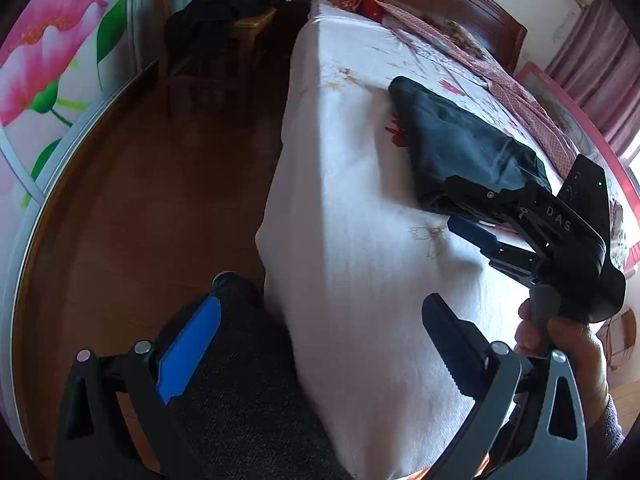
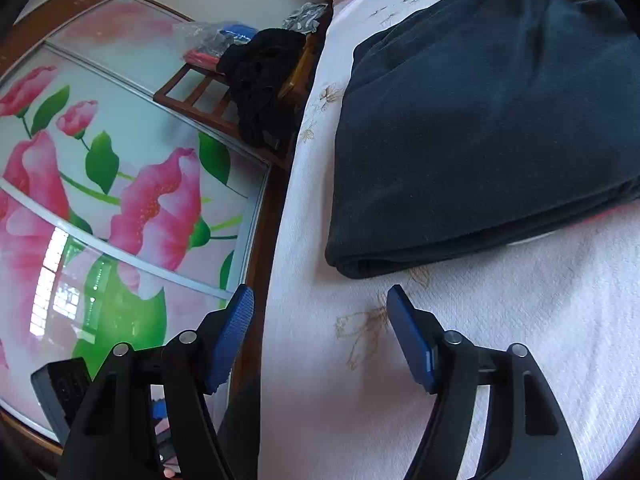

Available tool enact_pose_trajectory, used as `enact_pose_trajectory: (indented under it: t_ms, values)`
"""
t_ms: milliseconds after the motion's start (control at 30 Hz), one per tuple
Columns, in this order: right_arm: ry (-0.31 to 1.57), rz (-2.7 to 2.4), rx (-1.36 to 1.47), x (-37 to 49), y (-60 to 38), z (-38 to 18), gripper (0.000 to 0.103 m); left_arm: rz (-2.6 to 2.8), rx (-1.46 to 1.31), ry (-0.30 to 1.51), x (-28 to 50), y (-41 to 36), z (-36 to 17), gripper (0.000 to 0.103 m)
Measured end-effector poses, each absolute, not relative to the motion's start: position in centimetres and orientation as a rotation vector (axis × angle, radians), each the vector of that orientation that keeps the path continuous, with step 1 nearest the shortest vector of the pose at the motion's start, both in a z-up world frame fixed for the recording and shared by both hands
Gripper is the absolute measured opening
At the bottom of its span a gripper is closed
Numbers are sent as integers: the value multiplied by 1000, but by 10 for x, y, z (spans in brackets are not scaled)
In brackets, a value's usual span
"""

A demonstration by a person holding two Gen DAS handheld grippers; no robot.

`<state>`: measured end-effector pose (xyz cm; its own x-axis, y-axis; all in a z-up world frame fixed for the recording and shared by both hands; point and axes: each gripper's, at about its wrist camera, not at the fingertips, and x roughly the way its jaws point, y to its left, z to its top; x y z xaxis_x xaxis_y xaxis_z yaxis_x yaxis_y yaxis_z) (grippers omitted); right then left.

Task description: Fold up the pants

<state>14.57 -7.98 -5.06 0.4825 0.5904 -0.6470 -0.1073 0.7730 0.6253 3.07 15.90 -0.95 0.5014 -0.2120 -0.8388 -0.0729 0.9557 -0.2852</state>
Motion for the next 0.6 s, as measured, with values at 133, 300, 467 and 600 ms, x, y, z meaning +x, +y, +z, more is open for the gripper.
enact_pose_trajectory:
  t_ms: [133, 300, 467, 600]
  values:
    - [973, 466, 458, 158, -56, -45, 67, -71, -353, 1093, 36, 169, -26, 101]
    - [948, 514, 363, 162, -40, -46, 67, -94, -347, 1089, 41, 162, -27, 101]
    - [986, 518, 388, 153, -55, -50, 67, -99, -335, 1091, 40, 155, -26, 101]
    - [956, 486, 522, 110, -95, -32, 67, -98, -291, 1024, 39, 149, -12, 101]
